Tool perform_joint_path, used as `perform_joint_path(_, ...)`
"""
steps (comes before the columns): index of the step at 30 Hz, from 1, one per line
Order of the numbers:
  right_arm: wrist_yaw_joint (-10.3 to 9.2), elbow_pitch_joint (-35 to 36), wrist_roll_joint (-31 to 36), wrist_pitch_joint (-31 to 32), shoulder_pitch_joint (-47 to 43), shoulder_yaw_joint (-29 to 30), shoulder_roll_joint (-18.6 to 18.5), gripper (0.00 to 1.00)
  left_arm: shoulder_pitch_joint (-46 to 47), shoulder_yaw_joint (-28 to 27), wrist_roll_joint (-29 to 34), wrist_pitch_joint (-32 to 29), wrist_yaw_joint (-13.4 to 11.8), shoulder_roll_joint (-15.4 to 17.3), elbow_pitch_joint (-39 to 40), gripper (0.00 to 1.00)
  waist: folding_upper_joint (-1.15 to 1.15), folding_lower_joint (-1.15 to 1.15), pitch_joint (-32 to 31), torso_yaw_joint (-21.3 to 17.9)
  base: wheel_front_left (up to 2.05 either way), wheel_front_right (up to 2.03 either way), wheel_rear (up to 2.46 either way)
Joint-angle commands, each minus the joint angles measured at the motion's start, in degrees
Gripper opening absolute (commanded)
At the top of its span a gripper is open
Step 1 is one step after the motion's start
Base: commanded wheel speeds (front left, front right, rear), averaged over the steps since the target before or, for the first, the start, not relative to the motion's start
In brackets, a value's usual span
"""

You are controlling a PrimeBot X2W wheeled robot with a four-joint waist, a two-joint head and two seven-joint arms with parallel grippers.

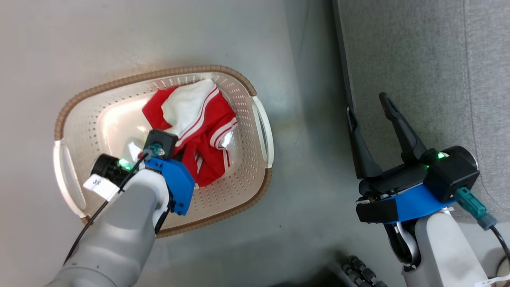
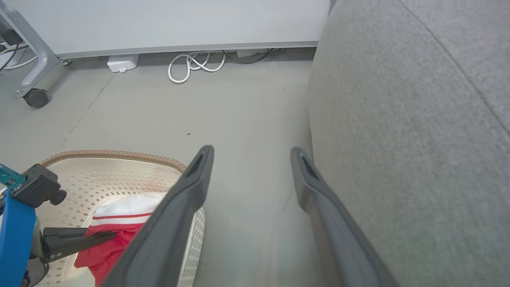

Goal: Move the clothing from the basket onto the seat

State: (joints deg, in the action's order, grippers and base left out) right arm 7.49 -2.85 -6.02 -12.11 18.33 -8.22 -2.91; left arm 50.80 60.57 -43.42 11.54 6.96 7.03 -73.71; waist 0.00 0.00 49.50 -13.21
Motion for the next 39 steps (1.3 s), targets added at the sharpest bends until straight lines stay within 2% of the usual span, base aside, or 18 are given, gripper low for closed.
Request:
perform_joint_path(1, 0.01, -0.4, 0.36, -0.09, 0.67, 0.01, 0.03, 1.0, -0.95, 0.03, -0.28, 0.35, 0.35, -0.02, -0.01, 0.0, 0.0, 0.0, -2.02, 0.69, 0.0, 0.0, 0.0)
perform_joint_path(9, 0.01, -2.58, 1.03, 0.52, -0.05, -0.31, 0.03, 1.0, -5.65, 0.43, -2.57, 2.45, 0.48, -0.77, 1.61, 0.0, 0.0, 0.0, -10.91, 3.1, 0.0, 0.0, 0.0)
perform_joint_path(20, 0.01, -5.67, 0.9, 2.27, -4.35, 0.25, 0.0, 1.0, -12.83, 5.39, -6.08, 3.71, 0.49, -0.65, 12.43, 0.0, 0.0, 0.0, -25.72, 7.53, 0.0, 0.0, 0.0)
perform_joint_path(26, 0.02, -7.09, 0.7, 3.23, -7.33, 1.01, 0.01, 1.0, -13.08, 8.08, -7.39, 3.71, 0.5, 0.01, 17.28, 0.0, 0.0, 0.0, -32.08, 9.63, 0.0, 0.0, 0.0)
perform_joint_path(31, 0.02, -8.16, -0.15, 3.53, -9.62, 0.4, 0.0, 1.0, -13.77, 7.52, -7.23, 3.72, 0.5, 0.86, 21.95, 0.0, 0.0, 0.0, -37.23, 10.17, 0.0, 0.0, 0.0)
perform_joint_path(39, 0.02, -9.39, -1.0, 4.3, -12.54, 0.25, 0.0, 1.0, -13.26, 5.96, -5.55, 3.73, 0.5, 0.39, 26.74, 0.0, 0.0, 0.0, -43.49, 10.79, 0.0, 0.0, 0.0)
